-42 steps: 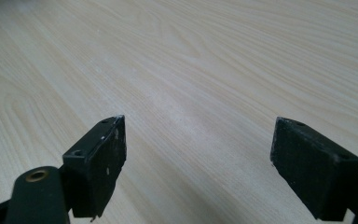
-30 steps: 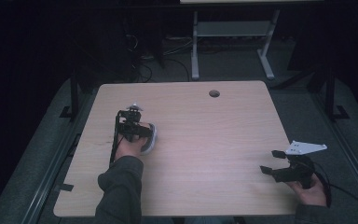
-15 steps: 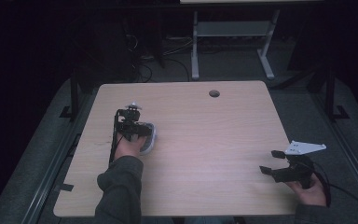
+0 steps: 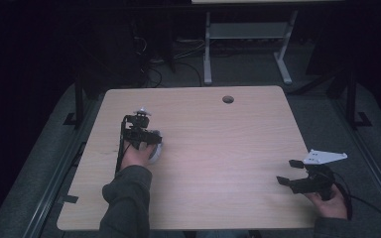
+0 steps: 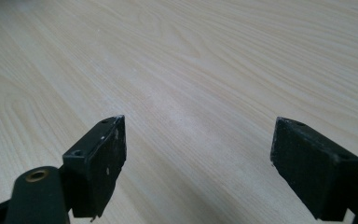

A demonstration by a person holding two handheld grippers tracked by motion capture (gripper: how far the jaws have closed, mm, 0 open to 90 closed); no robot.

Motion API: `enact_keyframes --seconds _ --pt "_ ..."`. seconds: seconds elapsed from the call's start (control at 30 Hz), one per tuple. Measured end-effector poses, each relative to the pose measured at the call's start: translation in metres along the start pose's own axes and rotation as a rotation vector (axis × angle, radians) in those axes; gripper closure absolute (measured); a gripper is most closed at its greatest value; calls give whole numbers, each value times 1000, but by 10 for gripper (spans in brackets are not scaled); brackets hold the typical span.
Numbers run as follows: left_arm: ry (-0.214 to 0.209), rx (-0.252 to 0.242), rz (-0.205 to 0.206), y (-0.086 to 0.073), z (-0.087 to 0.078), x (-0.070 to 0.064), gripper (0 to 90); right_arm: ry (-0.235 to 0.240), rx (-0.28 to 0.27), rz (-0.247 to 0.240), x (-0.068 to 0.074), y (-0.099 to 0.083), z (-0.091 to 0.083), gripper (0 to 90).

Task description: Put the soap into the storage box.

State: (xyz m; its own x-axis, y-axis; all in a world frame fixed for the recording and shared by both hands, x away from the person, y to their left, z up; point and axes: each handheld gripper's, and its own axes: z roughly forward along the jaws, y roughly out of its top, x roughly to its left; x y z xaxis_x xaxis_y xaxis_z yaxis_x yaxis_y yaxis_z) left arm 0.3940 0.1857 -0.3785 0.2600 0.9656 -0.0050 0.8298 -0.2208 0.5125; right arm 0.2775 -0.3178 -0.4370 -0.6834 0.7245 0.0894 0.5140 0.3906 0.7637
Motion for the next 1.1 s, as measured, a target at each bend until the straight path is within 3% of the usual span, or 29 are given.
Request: enact_keyframes --seconds 0.9,0.97,1.07,1.1 --pt "-42 -29 1 -6 -9 -1 309 -7 -4 -1 1 1 -1 176" --pt "-90 -47 -12 -7 -12 2 318 -7 -4 1 1 1 -2 176" --pt "-113 -60 -9 -7 -15 2 323 -7 -6 1 1 1 -1 176" --pt "-163 -64 -25 -8 -16 4 322 -6 -7 2 1 1 -1 176"
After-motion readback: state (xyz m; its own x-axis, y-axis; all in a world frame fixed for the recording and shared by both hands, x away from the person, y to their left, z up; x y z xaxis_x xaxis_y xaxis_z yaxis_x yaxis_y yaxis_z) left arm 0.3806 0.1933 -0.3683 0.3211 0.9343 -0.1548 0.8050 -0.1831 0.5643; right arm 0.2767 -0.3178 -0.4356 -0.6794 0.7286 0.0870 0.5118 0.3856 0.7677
